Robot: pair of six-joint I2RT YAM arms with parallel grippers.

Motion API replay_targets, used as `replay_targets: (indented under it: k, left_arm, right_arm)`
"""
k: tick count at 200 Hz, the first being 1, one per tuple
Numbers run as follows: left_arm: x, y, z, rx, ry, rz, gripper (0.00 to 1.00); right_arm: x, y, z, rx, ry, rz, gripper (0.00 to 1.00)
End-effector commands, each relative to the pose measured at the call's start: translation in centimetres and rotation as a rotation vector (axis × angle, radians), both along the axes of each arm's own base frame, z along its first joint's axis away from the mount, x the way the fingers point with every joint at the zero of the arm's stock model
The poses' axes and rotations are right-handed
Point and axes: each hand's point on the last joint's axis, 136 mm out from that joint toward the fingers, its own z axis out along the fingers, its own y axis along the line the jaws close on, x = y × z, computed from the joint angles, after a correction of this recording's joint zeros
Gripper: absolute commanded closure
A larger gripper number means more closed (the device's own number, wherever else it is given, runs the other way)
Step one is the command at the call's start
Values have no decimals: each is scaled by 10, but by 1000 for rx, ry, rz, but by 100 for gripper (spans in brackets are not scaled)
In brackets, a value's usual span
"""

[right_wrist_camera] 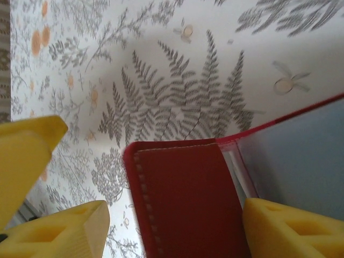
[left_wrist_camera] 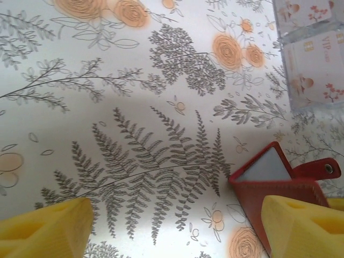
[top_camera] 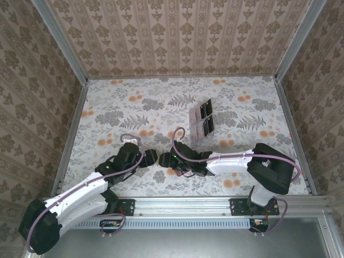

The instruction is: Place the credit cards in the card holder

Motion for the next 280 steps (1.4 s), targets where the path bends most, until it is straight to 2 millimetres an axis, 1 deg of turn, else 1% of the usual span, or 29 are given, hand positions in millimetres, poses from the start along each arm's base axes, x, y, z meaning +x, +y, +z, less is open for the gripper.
replay_targets:
  k: [1,16,32,69,91,115,136,156,169,178,197,208,217,235,253,280]
  left_arm:
    - [-4,11,-11,21,45,40,16]
    - [-5,11,-13,11,57,37,16]
    - [-4,8,-14,-3,62,26,16]
    - [-4,-2,-10,-33,63,-16,15]
    - [-5,-9,-7,-67,71,-32,14]
    - [-5,-14,-4,-104,80,-34,14]
    - [-3,-17,-3,-112,79,-37,14]
    - [-1,-20,-2,-112,79,-42,13]
    - [0,-21,-2,-110,79,-44,13]
    - [0,-21,-2,-108,80,-47,13]
    - [2,-21,-1,-104,75,-44,13]
    - [2,-20,-2,-101,74,-41,13]
    - [3,-20,-1,-100,70,-39,13]
    - [4,-19,0,-97,65,-36,13]
    - [6,-18,1,-93,58,-31,13]
    - [11,-13,0,-86,54,-20,12]
  right_arm:
    - [-1,14,6,34,-8,-7,31]
    - [-5,14,3,34,-5,-7,29]
    - [-7,15,4,42,-11,-5,27]
    - [-7,15,23,52,-47,8,26]
    - [-8,9,33,49,-67,3,25]
    - [-10,-3,37,43,-80,-13,26]
    - [-13,-13,35,24,-83,-27,29]
    - [-15,-21,27,-21,-73,-35,36]
    - [-16,-22,23,-52,-72,-31,41]
    - [-17,-25,17,-96,-67,-25,42]
    - [-17,-25,11,-171,-76,-8,42]
    - [-16,-24,8,-204,-78,-2,47]
    - [-15,-25,5,-228,-80,0,53]
    - [-13,-30,3,-269,-95,-18,70]
    - [-10,-41,4,-298,-113,-62,87]
    - [-2,-65,14,-347,-170,-155,96]
